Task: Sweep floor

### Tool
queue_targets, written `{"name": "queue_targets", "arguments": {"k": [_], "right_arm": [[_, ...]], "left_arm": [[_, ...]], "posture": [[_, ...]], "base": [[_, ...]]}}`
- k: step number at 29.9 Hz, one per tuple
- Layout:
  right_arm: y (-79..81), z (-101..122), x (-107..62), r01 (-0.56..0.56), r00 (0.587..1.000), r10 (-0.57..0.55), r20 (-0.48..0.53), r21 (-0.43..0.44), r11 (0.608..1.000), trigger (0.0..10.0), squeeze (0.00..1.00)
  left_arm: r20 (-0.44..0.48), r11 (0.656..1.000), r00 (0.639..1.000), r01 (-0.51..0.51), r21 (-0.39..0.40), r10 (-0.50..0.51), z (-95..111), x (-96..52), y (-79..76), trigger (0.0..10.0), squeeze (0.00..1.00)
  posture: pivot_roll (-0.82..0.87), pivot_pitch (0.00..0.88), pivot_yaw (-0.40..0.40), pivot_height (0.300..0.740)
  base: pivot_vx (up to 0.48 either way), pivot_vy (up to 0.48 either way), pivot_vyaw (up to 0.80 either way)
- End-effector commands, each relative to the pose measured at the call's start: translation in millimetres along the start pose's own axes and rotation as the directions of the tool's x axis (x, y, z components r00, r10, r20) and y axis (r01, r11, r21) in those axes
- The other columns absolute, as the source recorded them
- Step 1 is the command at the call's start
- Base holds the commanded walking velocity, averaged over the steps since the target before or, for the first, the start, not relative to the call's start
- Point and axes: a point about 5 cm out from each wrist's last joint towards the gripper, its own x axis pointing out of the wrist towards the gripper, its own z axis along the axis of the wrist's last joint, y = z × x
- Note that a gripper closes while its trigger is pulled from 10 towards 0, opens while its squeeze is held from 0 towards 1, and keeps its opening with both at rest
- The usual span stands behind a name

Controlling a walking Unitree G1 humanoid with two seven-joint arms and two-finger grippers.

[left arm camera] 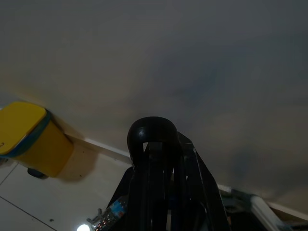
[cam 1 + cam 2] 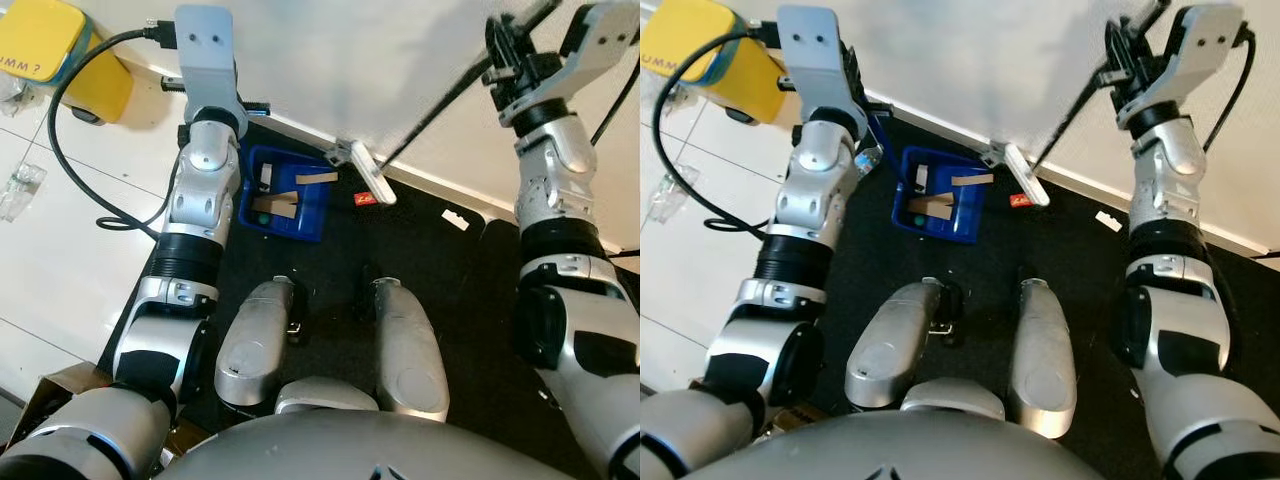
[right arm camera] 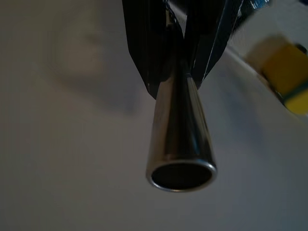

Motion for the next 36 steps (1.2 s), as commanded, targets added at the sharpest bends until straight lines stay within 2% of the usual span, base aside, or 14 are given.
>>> {"name": "queue_targets", "arguments": {"k": [1,6,11,17,18,19,21,23,24,28,32,34,35,36], "right_arm": [[-13.7,-5.6,-10.0,0.065,0.996,-0.066,-0.056,-0.025,0.998,10.0,0.00],[-20.1,-7.8,-16.8,0.071,0.991,-0.072,-0.110,-0.010,0.997,10.0,0.00],[-22.4,-28.5,-22.1,0.117,0.968,-0.129,-0.215,-0.068,0.991,10.0,0.00],[-12.2,-44.5,-18.6,0.108,0.959,-0.115,-0.259,-0.041,0.993,10.0,0.00],[-3.0,-51.4,-14.6,0.115,0.956,-0.094,-0.278,0.057,0.992,10.0,0.00],[-3.0,-51.4,-14.6,0.115,0.956,-0.094,-0.278,0.057,0.992,10.0,0.00],[8.5,-58.5,-10.4,0.129,0.956,-0.068,-0.286,0.200,0.971,10.0,0.00],[11.8,-60.4,-9.4,0.134,0.955,-0.061,-0.290,0.239,0.962,10.0,0.00],[19.7,-65.2,-7.3,0.146,0.951,-0.045,-0.305,0.319,0.936,10.0,0.00],[37.3,-70.7,-0.7,0.152,0.947,-0.009,-0.320,0.426,0.892,10.0,0.00],[45.5,-66.2,6.4,0.131,0.962,0.011,-0.273,0.493,0.860,10.0,0.00],[51.2,-61.2,11.8,0.096,0.974,0.035,-0.223,0.551,0.829,10.0,0.00],[59.4,-53.1,19.5,0.038,0.987,0.069,-0.147,0.622,0.782,10.0,0.00],[59.4,-53.1,19.5,0.038,0.987,0.069,-0.147,0.622,0.782,10.0,0.00]], "left_arm": [[-0.112,1.000,0.993,0.023,0.001,-0.023,-23.4,-4.4,-7.2,10.0,0.00],[-0.108,1.000,0.994,0.012,0.006,-0.012,-21.6,-1.4,-3.2,10.0,0.00],[-0.104,1.000,0.995,0.010,0.007,-0.009,-20.3,-0.6,-2.7,10.0,0.00],[-0.100,1.000,0.995,0.016,0.004,-0.016,-19.3,-1.1,-3.3,10.0,0.00],[-0.098,1.000,0.995,0.017,0.006,-0.017,-18.3,-1.4,-2.0,10.0,0.00],[-0.098,1.000,0.995,0.017,0.006,-0.017,-18.3,-1.4,-2.0,10.0,0.00],[-0.098,1.000,0.995,0.017,0.010,-0.016,-18.2,-2.2,0.2,10.0,0.00],[-0.098,1.000,0.995,0.016,0.011,-0.015,-18.2,-2.4,0.8,10.0,0.00],[-0.097,1.000,0.995,0.015,0.014,-0.013,-18.0,-2.9,2.3,10.0,0.00],[-0.091,1.000,0.996,0.010,0.019,-0.008,-16.4,-3.9,5.6,10.0,0.00],[-0.086,1.000,0.996,0.006,0.019,-0.004,-15.2,-5.6,7.3,10.0,0.00],[-0.083,1.000,0.997,0.004,0.018,-0.002,-15.0,-7.4,8.6,10.0,0.00],[-0.085,1.000,0.996,0.001,0.018,0.000,-15.6,-8.9,10.2,10.0,0.00],[-0.085,1.000,0.996,0.001,0.018,0.000,-15.6,-8.9,10.2,10.0,0.00]], "posture": [[0.28,0.235,0.050,0.740],[0.28,0.236,0.050,0.740],[0.28,0.237,0.056,0.740],[0.30,0.240,0.067,0.740],[0.31,0.242,0.074,0.740],[0.31,0.242,0.074,0.740],[0.32,0.245,0.081,0.740],[0.32,0.245,0.081,0.740],[0.33,0.246,0.084,0.740],[0.35,0.248,0.086,0.740],[0.38,0.249,0.084,0.740],[0.38,0.249,0.083,0.740],[0.39,0.249,0.082,0.740],[0.39,0.249,0.082,0.740]], "base": [[0.000,0.000,0.00],[0.000,0.000,0.00],[0.000,0.000,0.00],[0.000,0.000,0.00],[0.000,0.000,0.00],[0.000,0.000,0.00],[0.000,0.000,0.00],[0.000,0.000,0.00],[0.000,0.000,0.00],[0.000,0.000,0.00],[0.000,0.000,0.00],[0.000,0.000,0.00],[0.000,0.000,0.00],[0.000,0.000,0.00]]}}
